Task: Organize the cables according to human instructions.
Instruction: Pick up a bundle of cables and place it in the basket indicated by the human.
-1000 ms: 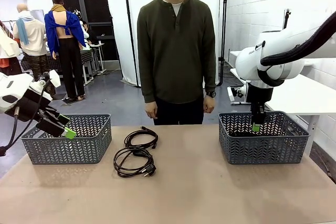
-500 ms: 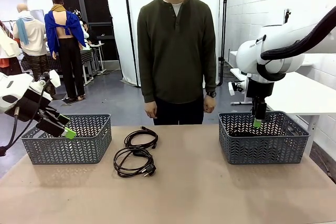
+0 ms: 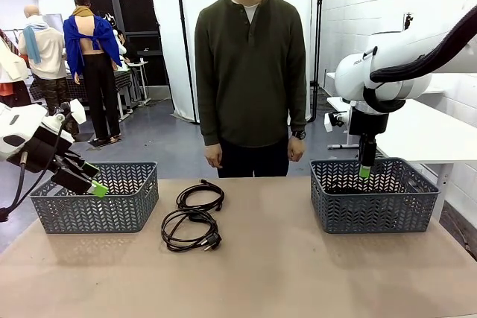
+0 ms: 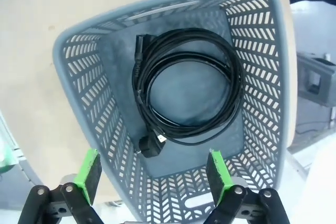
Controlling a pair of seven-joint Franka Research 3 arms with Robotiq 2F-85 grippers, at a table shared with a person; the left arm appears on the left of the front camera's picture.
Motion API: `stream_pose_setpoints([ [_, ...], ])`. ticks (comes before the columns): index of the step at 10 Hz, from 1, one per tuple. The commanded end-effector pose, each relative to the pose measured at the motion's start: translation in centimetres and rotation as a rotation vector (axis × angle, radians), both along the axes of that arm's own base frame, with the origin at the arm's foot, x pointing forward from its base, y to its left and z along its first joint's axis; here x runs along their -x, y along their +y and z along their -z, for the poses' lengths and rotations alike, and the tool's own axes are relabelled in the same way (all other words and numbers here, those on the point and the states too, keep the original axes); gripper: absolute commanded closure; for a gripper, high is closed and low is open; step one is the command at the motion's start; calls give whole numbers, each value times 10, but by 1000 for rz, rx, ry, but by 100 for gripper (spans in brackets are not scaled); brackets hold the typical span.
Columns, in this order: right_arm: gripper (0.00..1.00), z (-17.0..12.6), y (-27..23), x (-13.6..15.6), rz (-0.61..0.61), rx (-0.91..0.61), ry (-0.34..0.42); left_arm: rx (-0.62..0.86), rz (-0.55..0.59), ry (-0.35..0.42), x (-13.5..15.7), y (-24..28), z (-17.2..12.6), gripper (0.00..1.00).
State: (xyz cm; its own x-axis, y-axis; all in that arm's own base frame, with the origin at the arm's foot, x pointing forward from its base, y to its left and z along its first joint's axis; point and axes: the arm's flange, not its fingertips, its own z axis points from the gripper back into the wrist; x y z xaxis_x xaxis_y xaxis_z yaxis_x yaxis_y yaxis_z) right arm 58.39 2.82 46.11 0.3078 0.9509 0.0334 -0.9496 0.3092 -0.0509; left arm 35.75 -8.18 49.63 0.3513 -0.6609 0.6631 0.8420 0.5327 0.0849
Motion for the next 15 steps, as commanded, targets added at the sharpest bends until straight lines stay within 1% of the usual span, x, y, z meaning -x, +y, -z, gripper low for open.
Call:
stream_pose_setpoints([
  [1, 0, 3, 0, 2, -23, -2, 6, 10, 17, 0, -2, 3, 2, 0],
  [2, 0, 0, 0, 0, 0, 0, 0, 10, 17, 0, -2, 3, 2, 0],
  [3, 0, -11, 9, 1, 85, -18, 6, 10, 17, 0, -2, 3, 2, 0],
  [5, 0, -32, 34, 15, 232, -25, -16, 10, 17, 0, -2, 3, 2, 0],
  [6, 0, -40, 46, 26, 261, -32, -41, 10, 17, 0, -2, 3, 2, 0],
  [7, 0, -43, 58, 37, 239, -59, -80, 10, 17, 0, -2, 3, 2, 0],
  [8, 0, -45, 70, 49, 202, -94, -162, 10, 17, 0, -2, 3, 2, 0],
  [10, 0, -44, 90, 75, 196, -144, -241, 10, 17, 0, -2, 3, 2, 0],
  [11, 0, -44, 98, 86, 188, -172, -268, 10, 17, 0, -2, 3, 2, 0],
  [12, 0, -43, 106, 95, 180, -207, -291, 10, 17, 0, -2, 3, 2, 0],
  [13, 0, -42, 113, 104, 168, -262, -293, 10, 17, 0, -2, 3, 2, 0],
  [15, 0, -37, 121, 116, 139, -324, -272, 10, 17, 0, -2, 3, 2, 0],
])
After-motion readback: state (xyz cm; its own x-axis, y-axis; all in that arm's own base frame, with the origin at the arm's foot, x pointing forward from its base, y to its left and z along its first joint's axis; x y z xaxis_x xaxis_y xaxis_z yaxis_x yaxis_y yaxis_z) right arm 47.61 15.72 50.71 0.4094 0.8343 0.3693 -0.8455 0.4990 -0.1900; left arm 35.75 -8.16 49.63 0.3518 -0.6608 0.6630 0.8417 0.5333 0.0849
